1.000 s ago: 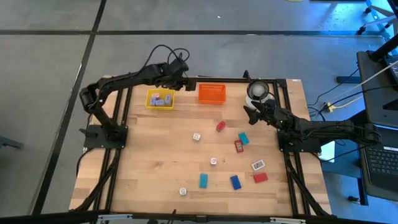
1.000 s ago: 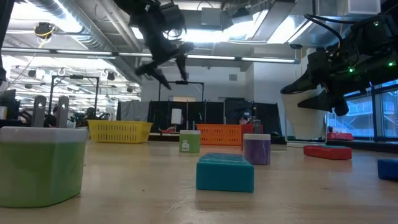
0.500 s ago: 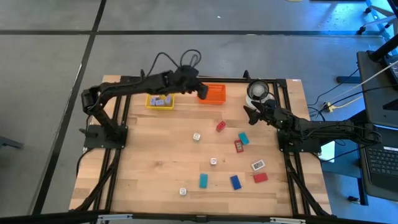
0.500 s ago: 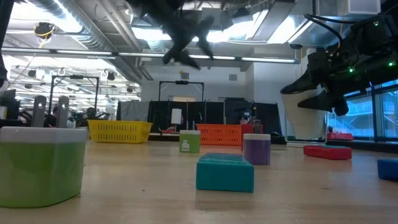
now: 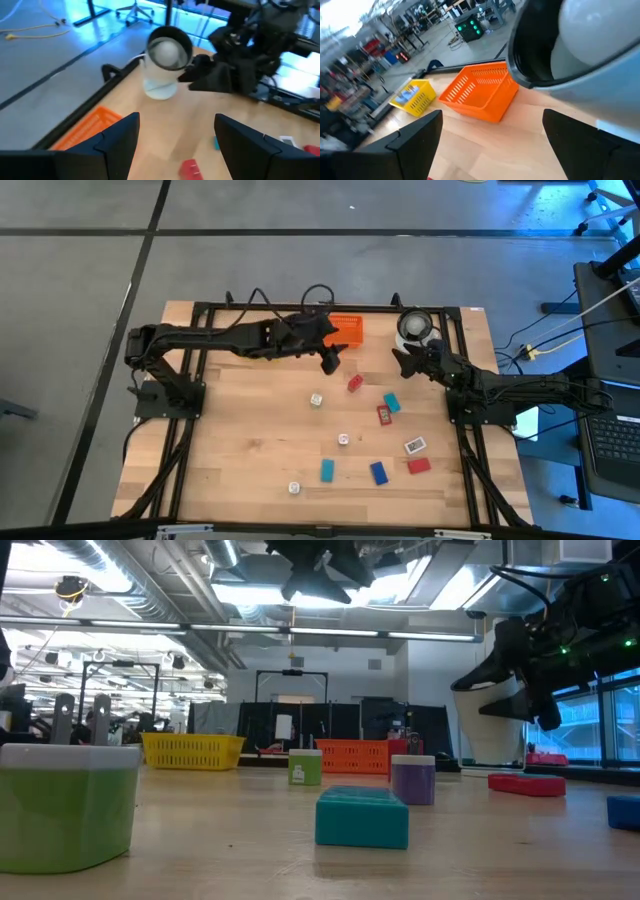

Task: Pick & Place Office items
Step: Put the top blue digital timer into the orange bin

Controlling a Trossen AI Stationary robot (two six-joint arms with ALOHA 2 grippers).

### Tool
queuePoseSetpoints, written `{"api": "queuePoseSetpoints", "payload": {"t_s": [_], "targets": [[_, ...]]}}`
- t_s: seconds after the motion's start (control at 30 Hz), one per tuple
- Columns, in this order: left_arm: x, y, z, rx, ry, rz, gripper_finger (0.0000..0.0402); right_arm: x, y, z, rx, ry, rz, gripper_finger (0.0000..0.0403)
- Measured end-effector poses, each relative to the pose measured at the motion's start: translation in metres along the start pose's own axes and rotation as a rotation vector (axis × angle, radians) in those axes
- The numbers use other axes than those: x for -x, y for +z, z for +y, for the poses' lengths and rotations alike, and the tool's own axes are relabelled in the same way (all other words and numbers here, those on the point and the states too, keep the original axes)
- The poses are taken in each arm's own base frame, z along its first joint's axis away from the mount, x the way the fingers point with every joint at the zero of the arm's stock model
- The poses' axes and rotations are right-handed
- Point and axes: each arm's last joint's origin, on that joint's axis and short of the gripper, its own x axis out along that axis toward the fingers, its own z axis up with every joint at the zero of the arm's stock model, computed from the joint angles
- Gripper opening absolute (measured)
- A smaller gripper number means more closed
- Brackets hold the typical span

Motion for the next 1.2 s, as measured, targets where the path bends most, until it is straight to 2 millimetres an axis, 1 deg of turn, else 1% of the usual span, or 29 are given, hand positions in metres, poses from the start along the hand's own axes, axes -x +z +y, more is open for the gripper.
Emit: {"api": "queuePoseSetpoints", "payload": {"t_s": [0.17,0.27,0.4,0.53,0.67,0.73,0.83,1.0,1.13,1.2], "targets": [[0.002,-0.004,-0.011,-0.006,-0.09,0.023,0.0253,0.0,0.002,0.001,-0.202,0.007,-0.022,0.0347],[0.005,-0.006,-0.02,0.013,-0.135,0.036,0.0253,0.0,0.002,0.001,-0.272,0.009,-0.022,0.0347],[0.006,-0.007,-0.023,0.023,-0.136,0.037,0.0253,0.0,0.002,0.001,-0.276,0.014,-0.015,0.0347],[0.004,-0.004,-0.018,0.021,-0.119,0.023,0.0253,0.0,0.002,0.001,-0.275,0.011,-0.018,0.0347],[0.003,-0.001,-0.013,0.1,-0.093,-0.002,0.0253,0.0,0.002,0.002,-0.282,0.016,-0.023,0.0347],[0.003,-0.001,-0.012,0.099,-0.086,0.004,0.0253,0.0,0.002,0.002,-0.282,0.017,-0.022,0.0347],[0.008,0.0,-0.012,0.099,-0.096,0.01,0.0253,0.0,0.002,0.002,-0.286,0.02,-0.02,0.0347],[0.012,-0.001,-0.012,0.091,-0.084,0.028,0.0253,0.0,0.005,0.004,-0.382,0.049,-0.043,0.0347],[0.017,0.002,-0.01,0.111,-0.056,0.018,0.0253,0.0,0.007,0.005,-0.339,0.061,-0.056,0.0347],[0.021,0.001,-0.008,0.125,-0.045,0.04,0.0253,0.0,0.007,0.006,-0.335,0.069,-0.051,0.0347]]}}
